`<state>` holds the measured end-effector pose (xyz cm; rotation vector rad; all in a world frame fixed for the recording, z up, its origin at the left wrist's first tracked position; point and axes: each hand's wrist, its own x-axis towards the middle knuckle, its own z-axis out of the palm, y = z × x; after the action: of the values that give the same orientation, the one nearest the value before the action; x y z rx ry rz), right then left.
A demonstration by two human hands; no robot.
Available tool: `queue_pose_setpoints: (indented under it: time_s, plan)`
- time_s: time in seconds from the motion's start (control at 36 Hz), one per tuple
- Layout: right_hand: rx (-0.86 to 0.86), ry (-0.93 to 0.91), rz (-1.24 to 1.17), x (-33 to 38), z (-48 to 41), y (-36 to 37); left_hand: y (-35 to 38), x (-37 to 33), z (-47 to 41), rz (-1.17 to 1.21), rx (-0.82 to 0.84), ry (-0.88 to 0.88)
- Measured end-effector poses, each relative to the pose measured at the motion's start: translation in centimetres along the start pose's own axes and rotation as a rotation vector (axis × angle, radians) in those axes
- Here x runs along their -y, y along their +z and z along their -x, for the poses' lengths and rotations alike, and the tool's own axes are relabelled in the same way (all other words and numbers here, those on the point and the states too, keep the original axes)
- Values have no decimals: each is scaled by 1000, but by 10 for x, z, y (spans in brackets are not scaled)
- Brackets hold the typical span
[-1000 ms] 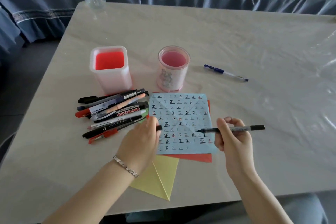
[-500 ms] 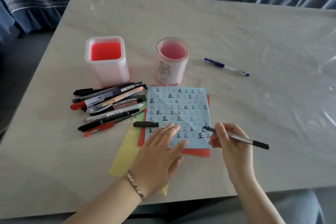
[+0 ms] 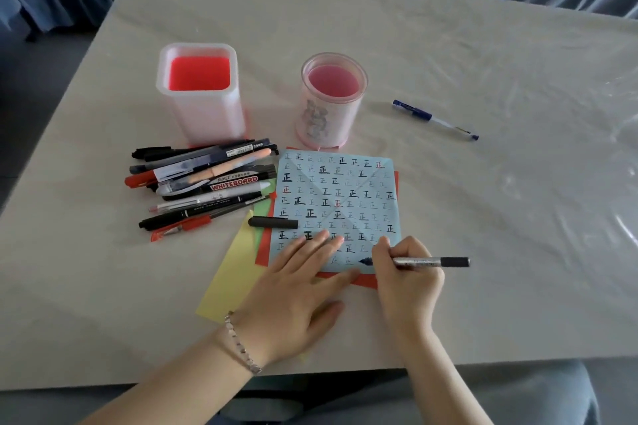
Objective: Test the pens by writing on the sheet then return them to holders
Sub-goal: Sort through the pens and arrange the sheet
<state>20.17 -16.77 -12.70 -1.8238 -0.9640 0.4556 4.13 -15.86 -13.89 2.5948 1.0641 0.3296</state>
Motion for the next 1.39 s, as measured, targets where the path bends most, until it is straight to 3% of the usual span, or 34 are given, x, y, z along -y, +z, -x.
queue_pose_setpoints:
  time_s: [0.28, 1.39]
  plan:
    - [-8, -101, -24, -2, 4, 2, 0, -1, 0, 20, -3, -12]
    - [-37, -56, -14, -4, 1, 4, 0, 0, -1, 25, -4, -15]
